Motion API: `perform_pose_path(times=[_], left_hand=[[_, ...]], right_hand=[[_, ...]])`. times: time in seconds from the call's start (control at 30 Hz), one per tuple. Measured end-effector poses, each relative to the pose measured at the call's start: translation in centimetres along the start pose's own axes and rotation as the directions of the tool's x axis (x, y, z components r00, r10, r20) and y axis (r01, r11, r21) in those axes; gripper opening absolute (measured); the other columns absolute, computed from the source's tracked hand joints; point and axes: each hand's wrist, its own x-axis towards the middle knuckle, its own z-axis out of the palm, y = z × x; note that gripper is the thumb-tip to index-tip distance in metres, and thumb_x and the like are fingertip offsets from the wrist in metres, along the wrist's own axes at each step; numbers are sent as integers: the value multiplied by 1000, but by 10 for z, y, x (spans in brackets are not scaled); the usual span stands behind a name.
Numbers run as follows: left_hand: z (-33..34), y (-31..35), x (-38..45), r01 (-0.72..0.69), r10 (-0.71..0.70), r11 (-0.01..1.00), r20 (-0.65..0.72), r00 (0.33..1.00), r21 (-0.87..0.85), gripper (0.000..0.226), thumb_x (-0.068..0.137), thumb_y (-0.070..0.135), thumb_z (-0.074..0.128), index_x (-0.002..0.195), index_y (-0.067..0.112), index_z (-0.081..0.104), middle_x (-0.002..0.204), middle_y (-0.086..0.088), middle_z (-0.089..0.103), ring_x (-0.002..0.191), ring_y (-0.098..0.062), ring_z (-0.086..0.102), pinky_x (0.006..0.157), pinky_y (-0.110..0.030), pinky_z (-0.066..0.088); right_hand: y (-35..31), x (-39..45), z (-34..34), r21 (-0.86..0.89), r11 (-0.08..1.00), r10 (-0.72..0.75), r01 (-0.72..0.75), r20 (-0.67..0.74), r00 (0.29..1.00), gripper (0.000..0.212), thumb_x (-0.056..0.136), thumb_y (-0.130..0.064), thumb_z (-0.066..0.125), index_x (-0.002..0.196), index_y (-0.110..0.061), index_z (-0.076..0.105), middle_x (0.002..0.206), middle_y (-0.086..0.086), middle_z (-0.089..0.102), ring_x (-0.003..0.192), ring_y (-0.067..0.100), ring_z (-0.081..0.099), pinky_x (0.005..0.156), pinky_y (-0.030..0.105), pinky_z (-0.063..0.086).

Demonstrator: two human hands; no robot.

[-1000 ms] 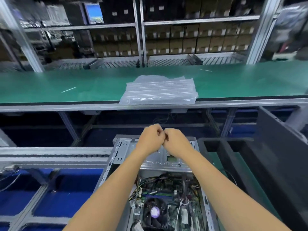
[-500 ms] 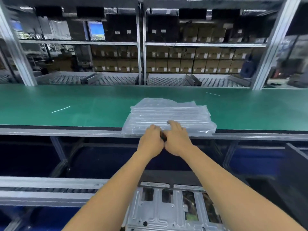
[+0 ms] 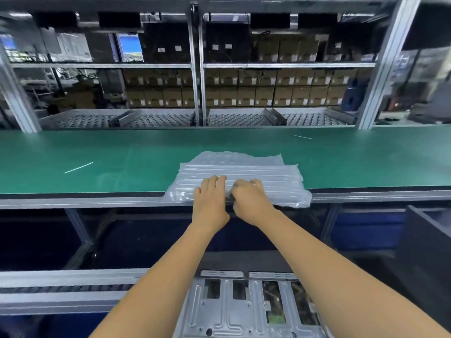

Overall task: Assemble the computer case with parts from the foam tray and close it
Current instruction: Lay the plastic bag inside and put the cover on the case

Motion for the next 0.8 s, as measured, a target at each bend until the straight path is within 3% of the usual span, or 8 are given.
perform_pose_path(times=[0.1,0.2,0.27,0.33,0.43,0.53,0.63,0.8], left_hand=[[-5,6,-7,-40,41,997,-23,999,60,55,72,25,67,121,23,43,124,7,45,123,-16,37,106,-37,18],[-24,15,-20,-14,17,997,-29,999,80,15,75,15,54,87,24,53,89,9,62,85,-14,53,91,-30,30],[-36,19,-33,-46,46,994,8,999,96,14,76,12,52,85,23,55,80,7,63,72,-16,52,73,-27,29],[-45,21,-49,-92,89,989,29,996,115,19,78,8,54,91,23,55,86,4,63,80,-19,55,71,-29,27],[-54,25,-72,-172,164,961,55,985,214,18,81,5,51,90,20,47,94,-1,58,87,-22,53,71,-32,27],[-58,32,-93,-259,247,930,80,966,259,21,81,3,51,98,15,50,98,-3,53,90,-24,50,75,-34,30],[-60,42,-113,-341,315,902,136,939,264,20,79,5,52,96,13,49,98,-5,51,87,-24,49,71,-32,30],[-74,44,-158,-464,387,871,357,850,161,9,75,14,52,76,17,44,86,-6,62,69,-25,50,60,-31,34]], right_hand=[[-13,-18,-13,103,993,-61,64,-32,998,23,82,5,54,86,-16,46,92,0,49,86,22,50,76,30,34],[-18,-42,-23,269,962,-56,41,51,997,24,86,2,52,93,-17,40,102,5,56,82,22,49,66,36,40],[-18,-60,-29,331,943,-45,20,66,997,19,89,-4,53,98,-16,42,103,3,52,86,26,51,73,45,48],[-19,-80,-32,305,952,-16,-14,94,995,35,88,-13,64,116,-17,45,112,-1,46,101,26,51,83,45,48],[-18,-109,-33,85,994,54,-71,192,980,60,84,-24,73,133,-14,40,131,6,41,118,28,44,89,40,44],[-22,-137,-34,-75,994,93,-82,149,984,46,84,-5,64,125,-12,44,124,10,43,109,30,47,75,36,40],[-29,-163,-33,-56,991,131,-125,118,984,34,84,3,59,112,-12,47,114,9,46,94,30,51,67,37,35],[-43,-210,-24,-3,997,77,-80,289,954,25,86,-1,55,107,-12,48,109,11,57,87,28,52,65,34,34]])
